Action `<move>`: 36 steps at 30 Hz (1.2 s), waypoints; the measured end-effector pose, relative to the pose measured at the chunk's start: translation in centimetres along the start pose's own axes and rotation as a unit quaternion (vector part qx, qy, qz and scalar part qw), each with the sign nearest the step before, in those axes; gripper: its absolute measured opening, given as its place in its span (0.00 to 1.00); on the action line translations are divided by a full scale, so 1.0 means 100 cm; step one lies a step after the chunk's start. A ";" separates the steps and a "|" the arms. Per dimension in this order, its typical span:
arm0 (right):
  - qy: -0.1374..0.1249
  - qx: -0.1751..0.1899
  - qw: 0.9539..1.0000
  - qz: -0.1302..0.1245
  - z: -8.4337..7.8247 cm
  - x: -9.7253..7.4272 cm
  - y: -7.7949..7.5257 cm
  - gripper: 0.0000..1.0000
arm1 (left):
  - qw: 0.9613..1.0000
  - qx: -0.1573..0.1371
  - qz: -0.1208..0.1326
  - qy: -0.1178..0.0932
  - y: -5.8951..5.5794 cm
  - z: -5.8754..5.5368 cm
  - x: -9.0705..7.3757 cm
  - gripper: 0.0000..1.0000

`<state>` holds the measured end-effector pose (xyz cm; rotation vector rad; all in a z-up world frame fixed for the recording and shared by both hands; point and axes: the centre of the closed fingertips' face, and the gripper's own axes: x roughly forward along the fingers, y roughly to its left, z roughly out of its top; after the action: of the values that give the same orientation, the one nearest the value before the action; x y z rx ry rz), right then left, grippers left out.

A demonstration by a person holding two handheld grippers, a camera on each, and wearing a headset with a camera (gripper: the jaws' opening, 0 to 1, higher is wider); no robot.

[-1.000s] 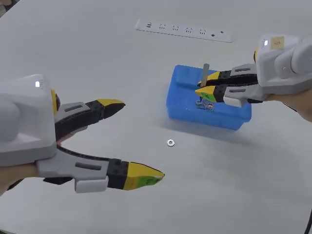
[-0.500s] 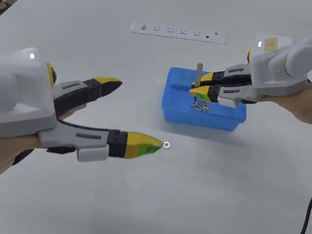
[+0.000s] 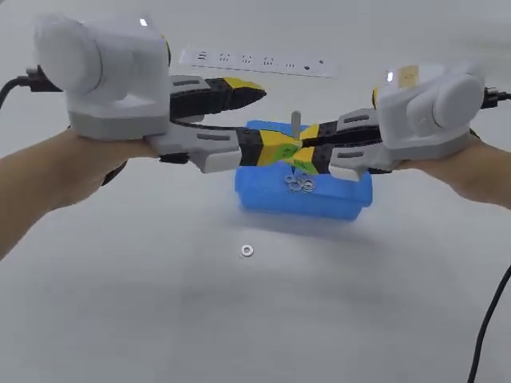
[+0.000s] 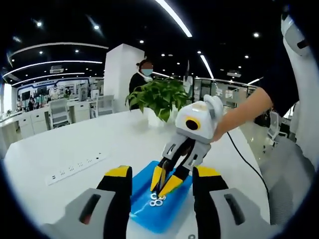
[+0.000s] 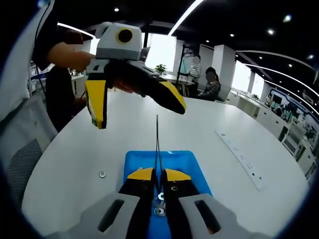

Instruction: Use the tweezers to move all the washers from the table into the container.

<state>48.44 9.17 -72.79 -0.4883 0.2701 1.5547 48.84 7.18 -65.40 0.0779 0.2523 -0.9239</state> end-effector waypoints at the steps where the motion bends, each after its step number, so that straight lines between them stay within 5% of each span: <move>1: -0.001 -0.001 1.000 0.002 0.000 0.000 0.001 0.07 | 1.000 0.001 -0.002 0.002 0.001 -0.001 0.003 0.50; 10: -0.006 0.001 1.000 0.015 0.001 0.000 0.006 0.07 | 0.998 -0.005 -0.057 0.009 -0.008 -0.009 0.015 0.31; 21: -0.011 0.000 1.000 0.021 0.004 0.000 0.007 0.07 | 0.997 0.008 -0.078 0.003 -0.012 -0.004 0.014 0.08; 23: -0.014 0.001 1.000 0.022 0.006 -0.001 0.007 0.07 | 0.995 0.058 -0.080 0.005 -0.013 -0.001 0.012 0.07; 36: -0.007 -0.007 1.000 0.001 0.007 -0.002 -0.001 0.11 | 0.990 0.112 -0.080 0.023 -0.016 0.001 0.018 0.04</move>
<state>48.48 9.37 -72.07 -0.4886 0.2502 1.5630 48.67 4.80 -65.66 0.2903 0.1992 -1.1091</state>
